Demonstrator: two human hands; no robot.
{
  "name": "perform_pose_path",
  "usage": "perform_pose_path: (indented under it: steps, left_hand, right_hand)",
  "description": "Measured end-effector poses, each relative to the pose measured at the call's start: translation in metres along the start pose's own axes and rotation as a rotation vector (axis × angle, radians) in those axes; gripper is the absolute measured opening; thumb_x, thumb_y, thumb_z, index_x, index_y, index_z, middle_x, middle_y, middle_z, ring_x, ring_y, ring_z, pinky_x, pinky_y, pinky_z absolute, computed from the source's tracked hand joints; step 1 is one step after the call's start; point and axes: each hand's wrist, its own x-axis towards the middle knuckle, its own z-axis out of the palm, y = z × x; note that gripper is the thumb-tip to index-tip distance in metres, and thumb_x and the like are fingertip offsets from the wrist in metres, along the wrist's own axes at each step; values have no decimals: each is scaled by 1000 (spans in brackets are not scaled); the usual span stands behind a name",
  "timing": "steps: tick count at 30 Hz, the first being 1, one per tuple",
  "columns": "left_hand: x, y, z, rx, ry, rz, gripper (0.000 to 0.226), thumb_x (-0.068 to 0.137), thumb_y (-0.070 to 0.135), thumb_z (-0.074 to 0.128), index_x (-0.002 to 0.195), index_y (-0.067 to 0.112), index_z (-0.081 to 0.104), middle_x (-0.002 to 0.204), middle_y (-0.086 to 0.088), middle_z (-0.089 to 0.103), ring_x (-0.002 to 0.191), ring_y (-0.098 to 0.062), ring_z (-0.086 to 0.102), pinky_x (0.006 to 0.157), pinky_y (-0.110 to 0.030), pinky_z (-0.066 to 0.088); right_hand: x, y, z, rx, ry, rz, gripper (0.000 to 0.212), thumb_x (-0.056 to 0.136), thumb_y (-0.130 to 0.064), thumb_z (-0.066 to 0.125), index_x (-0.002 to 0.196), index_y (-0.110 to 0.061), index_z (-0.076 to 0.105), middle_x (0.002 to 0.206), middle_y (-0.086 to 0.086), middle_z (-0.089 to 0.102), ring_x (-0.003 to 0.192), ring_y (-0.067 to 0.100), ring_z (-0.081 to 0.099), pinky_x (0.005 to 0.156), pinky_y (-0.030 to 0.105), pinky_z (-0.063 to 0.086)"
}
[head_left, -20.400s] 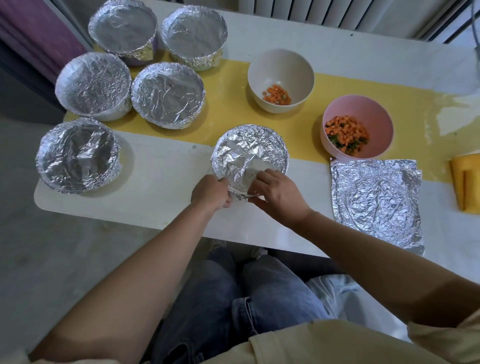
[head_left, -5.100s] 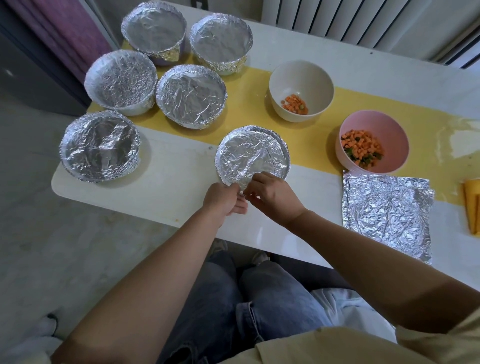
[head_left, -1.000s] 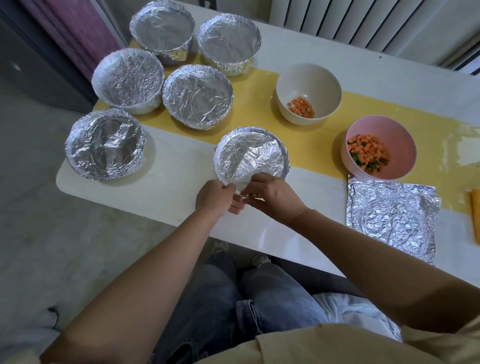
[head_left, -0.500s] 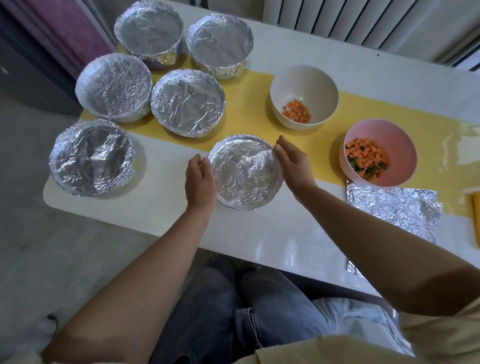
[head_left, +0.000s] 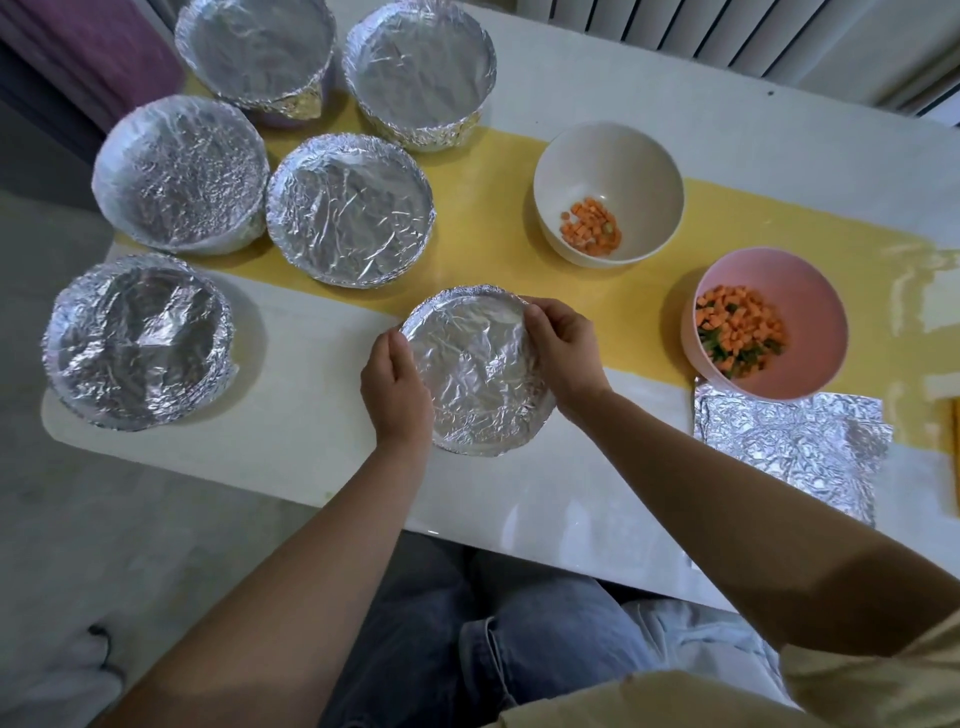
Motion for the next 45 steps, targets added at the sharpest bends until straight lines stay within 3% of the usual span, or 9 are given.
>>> perform_pose_path:
  steps: [5,8,11,15,24,34,38,41,45]
  left_hand:
    - [9,5,-9,11,-124,35,28,101,30,44,89,18,65,81,-17,63,76,-41,50,72,-47,47]
    - [15,2,-8,-21,-144,58,35,103,26,42,98,-2,63,91,-36,56,71,-43,41,65,-47,43]
    - [15,4,-7,-7,-134,67,40,101,25,41,62,21,44,55,0,37,56,-20,28,58,-35,29]
    - [13,5,-5,42,-100,95,43,103,21,42,61,30,39,50,10,38,52,-9,28,54,-29,27]
    - [13,-1,-6,31,-133,53,33,100,35,45,69,24,48,60,-5,43,57,-22,37,62,-30,33]
    - [13,1,-4,95,-95,69,51,103,26,46,54,27,32,43,7,38,49,-9,29,55,-30,26]
    - [15,5,-8,122,-134,73,49,102,31,47,54,24,36,47,4,36,52,-16,33,57,-32,30]
    - [15,9,-15,95,-184,94,38,101,28,50,67,12,58,62,-3,59,60,-25,44,61,-38,37]
    - [19,8,-15,119,-198,167,41,99,30,45,60,22,35,52,3,31,54,-15,26,54,-32,24]
  right_hand:
    - [13,-15,-9,39,-155,58,20,98,-14,52,114,-9,64,110,-3,67,93,8,64,83,22,52]
    - [20,-17,-7,-61,-268,58,27,101,-28,52,118,-16,68,106,7,69,87,25,63,82,35,54]
    - [18,-15,-4,-100,-296,54,28,101,-31,51,100,-14,73,83,16,60,71,26,53,69,41,47]
    - [17,-19,-3,-65,-282,53,26,102,-25,48,99,-13,71,80,13,65,66,19,60,62,29,52]
    - [18,-14,-2,-109,-212,32,25,100,-28,53,100,-13,73,81,17,70,66,14,62,64,34,55]
    - [18,-7,-2,-182,-160,-12,44,98,-37,55,84,4,65,70,13,59,63,19,51,62,33,44]
    - [21,-11,-3,-227,-217,11,29,100,-33,52,102,-13,72,96,-1,70,83,9,63,80,30,50]
    - [26,-18,-2,-247,-219,-63,28,98,-27,56,121,-17,68,116,-8,69,104,5,64,94,25,49]
    - [26,-24,1,-205,-274,-84,24,98,-20,57,117,-14,70,110,3,72,95,11,66,90,33,54]
